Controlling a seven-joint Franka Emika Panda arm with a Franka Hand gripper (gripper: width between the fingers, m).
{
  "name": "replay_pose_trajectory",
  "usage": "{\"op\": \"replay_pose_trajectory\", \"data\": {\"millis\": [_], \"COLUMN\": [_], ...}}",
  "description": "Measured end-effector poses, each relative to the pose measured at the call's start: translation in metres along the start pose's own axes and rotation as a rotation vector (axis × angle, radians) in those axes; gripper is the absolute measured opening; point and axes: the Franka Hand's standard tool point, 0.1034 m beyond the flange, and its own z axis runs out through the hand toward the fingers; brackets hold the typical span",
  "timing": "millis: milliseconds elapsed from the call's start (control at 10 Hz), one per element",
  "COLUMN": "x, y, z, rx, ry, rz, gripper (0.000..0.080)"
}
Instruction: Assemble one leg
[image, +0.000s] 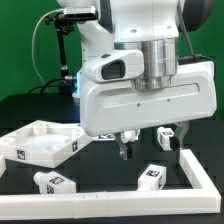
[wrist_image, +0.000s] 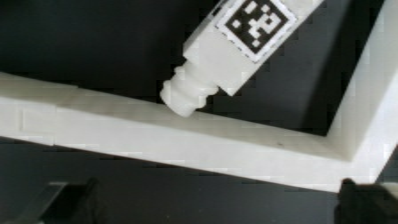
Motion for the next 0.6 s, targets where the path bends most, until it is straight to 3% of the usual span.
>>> {"op": "replay_pose_trajectory", "data": {"millis": [200, 400, 600], "x": [-0.027, -0.037, -0.036], "y": [-0.001, -0.006, -0.015], "z": [0.023, 0.05, 0.062], "rx": [0.003, 0.014, 0.019], "ry": [-0.018, -0.034, -0.042], "rz": [0.112, 0.165, 0.167], "gripper": [0.0649, 0.0649, 0.0649]}}
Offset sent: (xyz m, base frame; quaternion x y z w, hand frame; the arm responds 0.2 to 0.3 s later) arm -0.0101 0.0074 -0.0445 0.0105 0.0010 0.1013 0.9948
